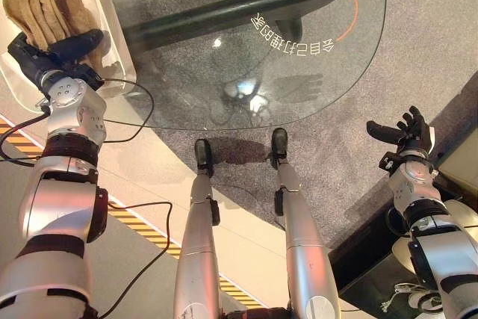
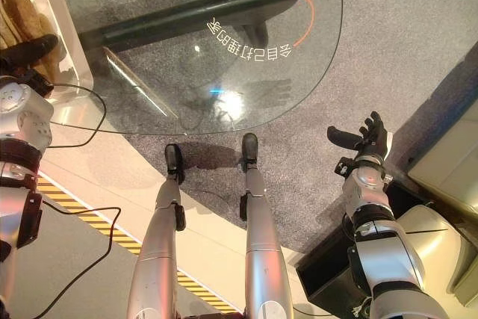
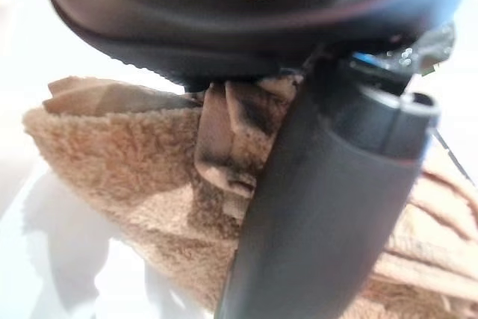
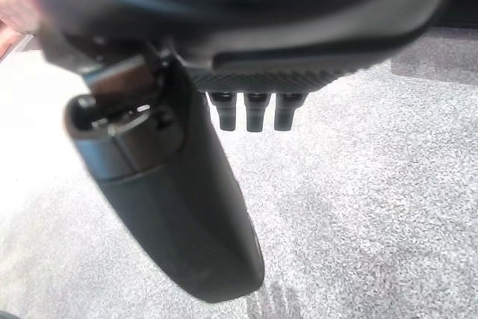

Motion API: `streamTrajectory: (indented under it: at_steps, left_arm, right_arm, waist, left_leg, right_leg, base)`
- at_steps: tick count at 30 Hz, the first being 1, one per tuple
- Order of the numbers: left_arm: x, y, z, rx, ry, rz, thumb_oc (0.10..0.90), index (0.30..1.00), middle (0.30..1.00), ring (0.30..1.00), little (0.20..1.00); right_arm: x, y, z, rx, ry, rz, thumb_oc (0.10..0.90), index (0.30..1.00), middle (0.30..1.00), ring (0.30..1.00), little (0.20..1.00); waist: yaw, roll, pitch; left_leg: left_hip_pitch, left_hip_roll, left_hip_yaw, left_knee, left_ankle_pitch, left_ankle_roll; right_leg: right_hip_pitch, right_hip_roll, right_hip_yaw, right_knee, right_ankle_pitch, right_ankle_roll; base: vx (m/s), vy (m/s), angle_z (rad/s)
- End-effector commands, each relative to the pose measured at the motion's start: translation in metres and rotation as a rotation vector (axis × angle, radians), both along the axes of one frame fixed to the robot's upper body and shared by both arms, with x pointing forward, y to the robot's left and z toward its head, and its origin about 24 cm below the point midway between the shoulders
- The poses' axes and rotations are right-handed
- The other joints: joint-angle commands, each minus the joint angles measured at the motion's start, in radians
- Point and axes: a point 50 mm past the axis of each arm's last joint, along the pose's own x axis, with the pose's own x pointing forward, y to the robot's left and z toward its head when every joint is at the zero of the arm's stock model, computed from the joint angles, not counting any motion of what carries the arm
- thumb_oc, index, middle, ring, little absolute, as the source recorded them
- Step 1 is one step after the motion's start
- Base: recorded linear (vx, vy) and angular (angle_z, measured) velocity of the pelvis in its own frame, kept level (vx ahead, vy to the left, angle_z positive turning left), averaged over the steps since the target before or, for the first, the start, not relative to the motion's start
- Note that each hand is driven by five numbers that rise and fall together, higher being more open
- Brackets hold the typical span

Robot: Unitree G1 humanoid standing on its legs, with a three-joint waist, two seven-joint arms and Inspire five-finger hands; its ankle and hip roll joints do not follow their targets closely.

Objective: Wipe the table with a cloth and put it in the basket.

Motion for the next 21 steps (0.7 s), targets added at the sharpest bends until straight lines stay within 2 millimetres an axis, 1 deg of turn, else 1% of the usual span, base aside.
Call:
streamTrajectory:
  at_steps: [1,7,9,10,11,12,13,14,15,16,17,21]
  left_arm:
    - [-0.036,0.049,0.042,0.062,-0.086,0.249,0.100,0.300,0.300,0.300,0.200]
    - [-0.036,0.052,0.039,0.044,-0.029,0.251,0.100,0.300,0.300,0.300,0.200]
    - [-0.033,0.052,0.034,0.030,0.000,0.224,0.100,0.300,0.300,0.300,0.200]
    - [-0.033,0.052,0.034,0.027,0.002,0.221,0.100,0.300,0.300,0.300,0.200]
    - [-0.032,0.052,0.032,0.021,0.013,0.214,0.100,0.300,0.300,0.300,0.200]
    - [-0.032,0.052,0.030,0.015,0.021,0.209,0.100,0.300,0.300,0.300,0.200]
    - [-0.032,0.052,0.029,0.004,0.033,0.201,0.698,0.813,0.813,0.813,0.798]
    - [-0.031,0.052,0.029,0.002,0.035,0.199,0.800,0.900,0.900,0.900,0.900]
    - [-0.031,0.052,0.028,0.002,0.041,0.194,0.800,0.900,0.900,0.900,0.900]
    - [-0.031,0.053,0.027,-0.004,0.046,0.183,0.800,0.900,0.900,0.900,0.900]
    - [-0.030,0.052,0.026,-0.003,0.053,0.182,0.800,0.900,0.900,0.900,0.900]
    - [-0.030,0.054,0.024,-0.009,0.061,0.177,0.800,0.900,0.900,0.900,0.900]
  right_arm:
    - [-0.009,-0.018,0.003,-0.077,0.025,-0.047,0.800,0.900,0.900,0.900,0.900]
    - [-0.007,-0.017,0.005,-0.079,0.026,-0.043,0.800,0.900,0.900,0.900,0.900]
    - [-0.006,-0.017,0.005,-0.081,0.028,-0.038,0.800,0.900,0.900,0.900,0.900]
    - [-0.006,-0.017,0.006,-0.081,0.026,-0.038,0.800,0.900,0.900,0.900,0.900]
    - [-0.007,-0.017,0.005,-0.083,0.028,-0.037,0.800,0.900,0.900,0.900,0.900]
    - [-0.007,-0.017,0.005,-0.085,0.027,-0.034,0.800,0.900,0.900,0.900,0.900]
    - [-0.007,-0.017,0.006,-0.087,0.031,-0.034,0.800,0.900,0.900,0.900,0.900]
    - [-0.006,-0.017,0.007,-0.087,0.029,-0.033,0.800,0.900,0.900,0.900,0.900]
    - [-0.006,-0.017,0.007,-0.088,0.031,-0.033,0.800,0.900,0.900,0.900,0.900]
    - [-0.006,-0.017,0.007,-0.091,0.030,-0.031,0.800,0.900,0.900,0.900,0.900]
    - [-0.006,-0.017,0.006,-0.091,0.032,-0.031,0.800,0.900,0.900,0.900,0.900]
    - [-0.006,-0.018,0.007,-0.094,0.032,-0.028,0.800,0.900,0.900,0.900,0.900]
  waist:
    - [-0.017,0.031,-0.025]
    - [-0.021,0.026,-0.025]
    - [-0.022,0.023,-0.025]
    - [-0.022,0.023,-0.025]
    - [-0.023,0.024,-0.025]
    - [-0.025,0.024,-0.025]
    - [-0.025,0.024,-0.025]
    - [-0.025,0.024,-0.025]
    - [-0.025,0.023,-0.025]
    - [-0.028,0.023,-0.025]
    - [-0.028,0.023,-0.025]
    - [-0.029,0.023,-0.025]
  left_leg:
    - [-0.037,-0.044,-0.002,0.065,-0.056,0.043]
    - [-0.043,-0.044,-0.004,0.067,-0.056,0.042]
    - [-0.041,-0.043,-0.005,0.067,-0.063,0.042]
    - [-0.046,-0.043,-0.005,0.065,-0.054,0.042]
    - [-0.043,-0.043,-0.005,0.069,-0.062,0.041]
    - [-0.050,-0.043,-0.005,0.070,-0.054,0.042]
    - [-0.044,-0.042,-0.005,0.072,-0.063,0.041]
    - [-0.048,-0.042,-0.005,0.069,-0.053,0.042]
    - [-0.043,-0.042,-0.005,0.072,-0.062,0.041]
    - [-0.049,-0.041,-0.004,0.070,-0.054,0.042]
    - [-0.045,-0.041,-0.005,0.073,-0.063,0.042]
    - [-0.045,-0.040,-0.004,0.074,-0.062,0.042]
  right_leg:
    - [0.043,0.036,-0.070,0.054,-0.146,-0.020]
    - [0.038,0.038,-0.068,0.053,-0.144,-0.020]
    - [0.039,0.039,-0.067,0.054,-0.150,-0.020]
    - [0.034,0.039,-0.067,0.051,-0.141,-0.020]
    - [0.037,0.039,-0.067,0.055,-0.149,-0.020]
    - [0.031,0.039,-0.065,0.053,-0.141,-0.020]
    - [0.037,0.039,-0.065,0.056,-0.149,-0.020]
    - [0.032,0.039,-0.064,0.052,-0.139,-0.020]
    - [0.037,0.039,-0.064,0.056,-0.148,-0.019]
    - [0.031,0.040,-0.063,0.053,-0.139,-0.020]
    - [0.035,0.040,-0.063,0.058,-0.147,-0.019]
    - [0.034,0.039,-0.063,0.060,-0.147,-0.019]
  base:
    - [0.00,0.000,0.00]
    - [0.00,0.000,0.00]
    - [0.00,0.000,0.00]
    - [0.00,0.000,0.00]
    - [0.00,0.000,0.00]
    - [0.00,0.000,0.00]
    - [0.00,0.000,0.00]
    - [0.00,0.000,0.00]
    - [0.00,0.000,0.00]
    - [0.00,0.000,0.00]
    - [0.00,0.000,0.00]
    - [0.00,0.000,0.00]
